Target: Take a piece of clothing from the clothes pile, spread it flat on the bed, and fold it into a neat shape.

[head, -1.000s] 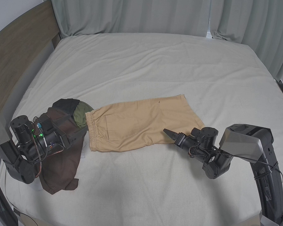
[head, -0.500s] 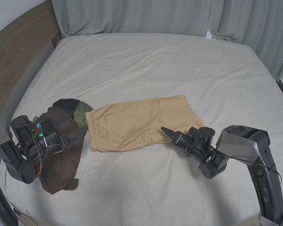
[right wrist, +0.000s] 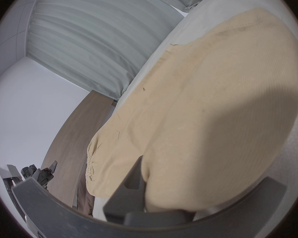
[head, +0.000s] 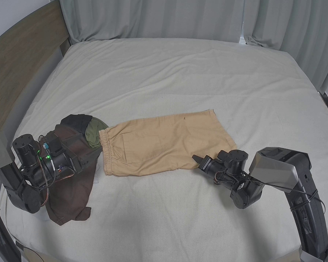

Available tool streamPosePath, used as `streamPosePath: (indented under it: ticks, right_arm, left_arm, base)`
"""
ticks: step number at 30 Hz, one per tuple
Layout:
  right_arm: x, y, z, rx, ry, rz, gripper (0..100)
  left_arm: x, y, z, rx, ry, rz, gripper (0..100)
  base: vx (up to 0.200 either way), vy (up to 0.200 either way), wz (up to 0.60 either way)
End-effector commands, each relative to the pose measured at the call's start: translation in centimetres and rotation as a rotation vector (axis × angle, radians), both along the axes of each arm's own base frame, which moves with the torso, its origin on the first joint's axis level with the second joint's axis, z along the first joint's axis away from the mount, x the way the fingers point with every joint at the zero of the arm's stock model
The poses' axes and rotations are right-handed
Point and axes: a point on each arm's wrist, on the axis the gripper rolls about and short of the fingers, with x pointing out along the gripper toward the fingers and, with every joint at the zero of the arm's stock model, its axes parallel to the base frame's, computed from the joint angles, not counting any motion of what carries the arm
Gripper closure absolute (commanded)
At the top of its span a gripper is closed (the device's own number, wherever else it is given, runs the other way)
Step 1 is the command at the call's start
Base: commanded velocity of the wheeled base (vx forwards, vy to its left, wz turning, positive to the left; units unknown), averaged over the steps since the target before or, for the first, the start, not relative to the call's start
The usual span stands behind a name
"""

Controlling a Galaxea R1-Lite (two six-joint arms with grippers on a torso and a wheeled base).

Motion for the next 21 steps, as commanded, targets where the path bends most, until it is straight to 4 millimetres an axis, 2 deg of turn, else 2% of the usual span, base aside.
streamPosePath:
  ticks: [1,10,15,21]
  right_arm:
    - [0.0,0.0,0.0,0.003,-0.009,0.0,100]
    - [-0.3,-0.2,0.9,-0.002,-0.025,-0.022,100]
    - [-1.5,-0.7,2.6,-0.013,-0.021,-0.023,100]
    - [-3.2,-1.4,2.9,-0.062,-0.004,-0.016,100]
  left_arm:
    - [0.1,0.0,-0.2,0.0,0.005,0.0,0]
    - [-0.1,-0.1,-0.5,-0.005,0.024,-0.007,0]
    - [-0.1,-0.1,-0.7,-0.018,0.042,-0.006,0]
    - [0.0,-0.1,-0.8,-0.025,0.049,-0.004,0]
  base:
    - [0.0,0.0,0.0]
    - [0.0,0.0,0.0]
    - [0.0,0.0,0.0]
    - [0.0,0.0,0.0]
